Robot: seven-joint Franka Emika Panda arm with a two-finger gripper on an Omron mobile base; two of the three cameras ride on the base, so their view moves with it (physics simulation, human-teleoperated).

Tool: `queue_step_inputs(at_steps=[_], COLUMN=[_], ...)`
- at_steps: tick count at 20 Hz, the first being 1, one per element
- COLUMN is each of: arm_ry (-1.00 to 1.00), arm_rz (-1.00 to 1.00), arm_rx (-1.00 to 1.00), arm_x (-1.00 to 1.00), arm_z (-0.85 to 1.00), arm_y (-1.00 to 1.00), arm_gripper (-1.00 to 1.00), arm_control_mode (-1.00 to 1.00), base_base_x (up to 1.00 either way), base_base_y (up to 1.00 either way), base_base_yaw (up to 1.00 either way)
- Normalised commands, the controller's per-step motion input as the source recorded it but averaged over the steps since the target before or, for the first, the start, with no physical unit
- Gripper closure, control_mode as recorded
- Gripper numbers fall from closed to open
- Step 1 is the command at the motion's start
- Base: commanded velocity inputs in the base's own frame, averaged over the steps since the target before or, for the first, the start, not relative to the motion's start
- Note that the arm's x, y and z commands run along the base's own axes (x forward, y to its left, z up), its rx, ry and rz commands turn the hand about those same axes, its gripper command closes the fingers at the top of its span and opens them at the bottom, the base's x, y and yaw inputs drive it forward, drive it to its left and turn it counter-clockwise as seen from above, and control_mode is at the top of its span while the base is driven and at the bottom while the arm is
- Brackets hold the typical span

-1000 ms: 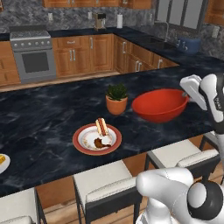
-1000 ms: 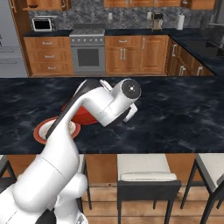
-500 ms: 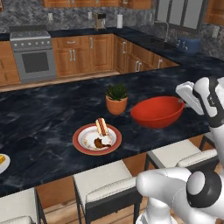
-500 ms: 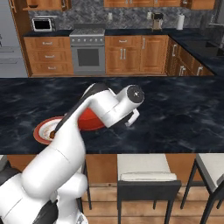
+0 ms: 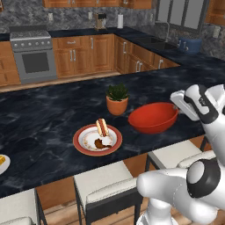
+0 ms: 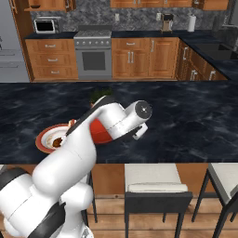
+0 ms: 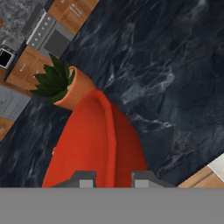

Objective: Take the smaller bowl and place it next to the appetizer plate on the dining counter , and place the larger bowl next to the plate with cooked food.

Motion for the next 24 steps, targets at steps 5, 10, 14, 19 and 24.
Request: queue_step_inputs(at_steps=[5, 10, 14, 19, 24], arm_ry=[0.00, 0.00, 0.00, 0.00, 0.00], arm_rz=[0.00, 0.00, 0.00, 0.00, 0.00], arm_rx=[0.00, 0.00, 0.00, 0.00, 0.00], arm_x=[0.28, 0.31, 0.32, 0.35, 0.34], arm_z=[-0.42, -0.41, -0.39, -0.40, -0.39], arm_y=[0.00, 0.00, 0.00, 0.00, 0.00], arm_gripper=[1.00, 1.00, 1.00, 1.00, 1.00], arm_control_mode=[-1.00, -1.00, -1.00, -1.00, -1.00], base_base_x=[0.00, 0.00, 0.00, 0.00, 0.00], base_base_y=[0.00, 0.00, 0.00, 0.00, 0.00], base_base_yaw=[0.00, 0.00, 0.00, 0.00, 0.00])
